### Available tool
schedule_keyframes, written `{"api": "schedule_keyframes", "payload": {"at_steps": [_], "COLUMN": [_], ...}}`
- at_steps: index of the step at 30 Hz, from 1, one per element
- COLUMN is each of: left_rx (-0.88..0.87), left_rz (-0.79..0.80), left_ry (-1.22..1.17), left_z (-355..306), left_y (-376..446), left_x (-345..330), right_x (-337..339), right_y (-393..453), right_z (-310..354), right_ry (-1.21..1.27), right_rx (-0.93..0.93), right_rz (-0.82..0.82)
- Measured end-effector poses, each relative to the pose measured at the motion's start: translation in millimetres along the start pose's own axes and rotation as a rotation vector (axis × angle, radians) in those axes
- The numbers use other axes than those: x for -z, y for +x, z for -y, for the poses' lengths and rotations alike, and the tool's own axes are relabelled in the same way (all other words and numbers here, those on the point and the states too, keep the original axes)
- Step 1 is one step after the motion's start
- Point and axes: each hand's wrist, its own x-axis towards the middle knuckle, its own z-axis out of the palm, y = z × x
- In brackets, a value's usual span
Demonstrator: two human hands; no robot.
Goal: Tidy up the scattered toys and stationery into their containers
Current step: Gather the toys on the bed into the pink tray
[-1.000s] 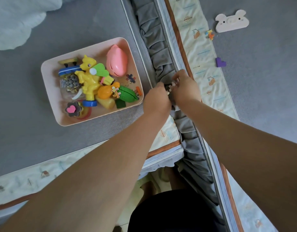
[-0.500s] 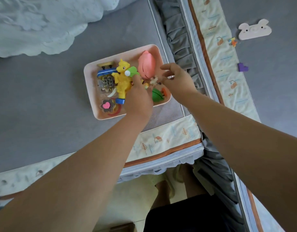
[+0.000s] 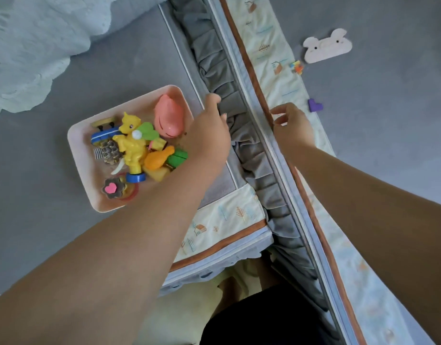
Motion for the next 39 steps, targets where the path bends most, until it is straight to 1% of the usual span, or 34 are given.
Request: {"api": "schedule_keyframes", "payload": {"at_steps": [3,8,11,14,16,19,22,24,26,28,31,33,35,37,39], "left_rx": [-0.051,-0.111,-0.157,-0.175,-0.164,-0.082,0.012,0.006,-0.024,-0.031,0.050,0.117,0.152,0.186,0.231], "left_rz": [0.072,0.214,0.287,0.331,0.326,0.292,0.264,0.282,0.334,0.388,0.453,0.435,0.372,0.287,0.217], "left_ry": [0.016,-0.072,-0.077,-0.046,-0.027,0.000,-0.024,0.044,0.118,0.079,-0.148,-0.286,-0.327,-0.357,-0.384], "left_z": [-24,-67,-92,-116,-127,-137,-145,-146,-148,-146,-136,-123,-105,-86,-64], "left_y": [12,42,61,87,104,124,136,141,142,138,119,105,96,92,88], "left_x": [-16,-40,-60,-86,-100,-116,-129,-130,-129,-128,-118,-107,-89,-69,-44], "right_x": [21,46,50,53,56,60,64,62,63,65,71,76,78,75,58], "right_y": [14,40,52,70,79,87,97,101,105,108,107,102,93,80,59], "right_z": [-20,-36,-43,-52,-54,-60,-61,-56,-54,-53,-54,-58,-58,-53,-33], "right_ry": [0.015,0.071,0.069,0.019,-0.026,-0.057,-0.073,-0.093,-0.128,-0.162,-0.190,-0.150,-0.048,0.086,0.201], "right_rx": [-0.029,-0.080,-0.096,-0.099,-0.094,-0.099,-0.136,-0.166,-0.200,-0.214,-0.202,-0.176,-0.187,-0.245,-0.275], "right_rz": [-0.045,-0.193,-0.202,-0.173,-0.130,-0.051,-0.025,-0.008,0.009,0.031,0.074,0.061,0.019,-0.030,-0.036]}}
